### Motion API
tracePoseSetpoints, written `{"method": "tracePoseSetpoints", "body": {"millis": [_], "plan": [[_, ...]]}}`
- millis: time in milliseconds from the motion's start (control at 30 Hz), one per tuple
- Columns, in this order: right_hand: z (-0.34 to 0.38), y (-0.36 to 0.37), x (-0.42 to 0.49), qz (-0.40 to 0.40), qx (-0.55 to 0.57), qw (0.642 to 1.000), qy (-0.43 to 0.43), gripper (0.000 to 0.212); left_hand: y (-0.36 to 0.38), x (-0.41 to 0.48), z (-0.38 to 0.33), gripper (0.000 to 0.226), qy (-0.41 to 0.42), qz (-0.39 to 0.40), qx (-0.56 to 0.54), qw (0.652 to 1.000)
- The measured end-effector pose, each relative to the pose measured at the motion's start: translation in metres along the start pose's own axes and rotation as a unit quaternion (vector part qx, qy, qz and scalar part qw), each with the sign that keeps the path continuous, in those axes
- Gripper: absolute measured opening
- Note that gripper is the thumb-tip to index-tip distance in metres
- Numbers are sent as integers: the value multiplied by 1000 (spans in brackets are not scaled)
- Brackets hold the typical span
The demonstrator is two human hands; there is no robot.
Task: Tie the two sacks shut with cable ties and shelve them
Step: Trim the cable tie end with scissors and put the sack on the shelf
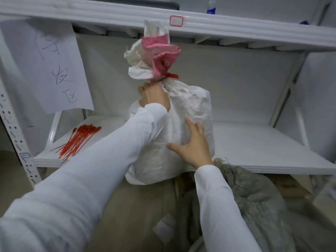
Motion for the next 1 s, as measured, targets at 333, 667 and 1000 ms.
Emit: {"method": "tracePoseSetpoints", "body": {"millis": [333,667,1000], "plan": [[-17,43,9,57,47,994,83,147,-34,-33,-11,64,25,257,-252,933],[-33,51,39,-84,46,984,151,78,-23,-47,70,130,185,320,44,928],[-42,84,70,8,188,978,93,93,27,-55,70,114,245,165,216,931]]}}
Point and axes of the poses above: each hand's wrist, its own x-axis towards the middle knuckle, its own y-axis out of the palm, z = x × y, the point moved 1 cm from there along x, towards the middle knuckle, and after that the axes turned 14 degrees about -x, right-handed, at the moved point
